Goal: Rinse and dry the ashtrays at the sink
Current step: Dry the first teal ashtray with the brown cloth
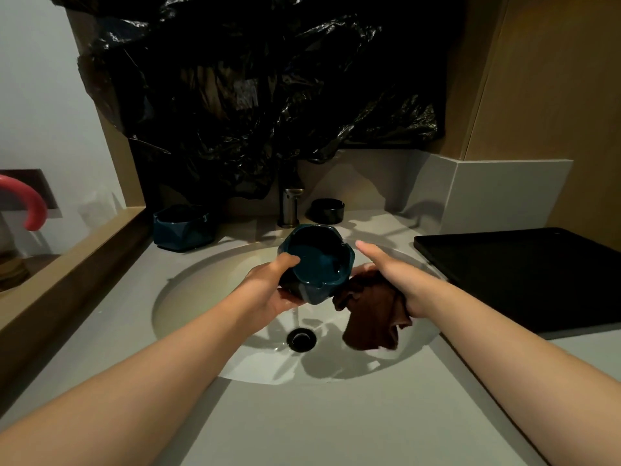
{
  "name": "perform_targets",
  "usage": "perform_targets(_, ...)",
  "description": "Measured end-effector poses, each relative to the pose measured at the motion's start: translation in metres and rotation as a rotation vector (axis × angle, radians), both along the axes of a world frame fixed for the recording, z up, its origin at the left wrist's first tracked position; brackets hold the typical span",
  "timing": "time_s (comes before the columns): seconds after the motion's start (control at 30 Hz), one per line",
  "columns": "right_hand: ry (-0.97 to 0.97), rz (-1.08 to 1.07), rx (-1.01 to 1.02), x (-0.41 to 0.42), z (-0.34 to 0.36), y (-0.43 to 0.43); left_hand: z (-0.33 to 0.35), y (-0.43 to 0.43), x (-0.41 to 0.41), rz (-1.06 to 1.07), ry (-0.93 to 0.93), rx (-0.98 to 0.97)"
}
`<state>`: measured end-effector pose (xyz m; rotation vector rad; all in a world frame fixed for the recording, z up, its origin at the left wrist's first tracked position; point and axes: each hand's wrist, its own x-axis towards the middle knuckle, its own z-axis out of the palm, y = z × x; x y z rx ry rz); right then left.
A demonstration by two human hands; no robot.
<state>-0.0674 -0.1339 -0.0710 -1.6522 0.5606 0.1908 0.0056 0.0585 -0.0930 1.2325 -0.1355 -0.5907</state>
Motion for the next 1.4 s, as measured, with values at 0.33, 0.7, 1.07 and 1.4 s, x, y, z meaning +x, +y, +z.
perform_targets(0.33,-0.135,0.119,-0.128,-0.004,0.002,-0.001,0.001,0.005,-0.001,-0.24,-0.007,-0.015)
perform_targets(0.7,0.013,0.305,-0.476,-0.01,0.017,-0.012,0.001,0.012,0.005,-0.358,-0.192,0.307)
perform_targets(1.07,0.014,0.432,-0.504,-0.014,0.018,-0.016,0.007,0.017,-0.003,-0.482,-0.213,0.396)
perform_targets(1.4,-0.327,0.084,-0.413,-0.031,0.046,-0.032,-0.001,0.008,0.009,-0.046,-0.27,0.416)
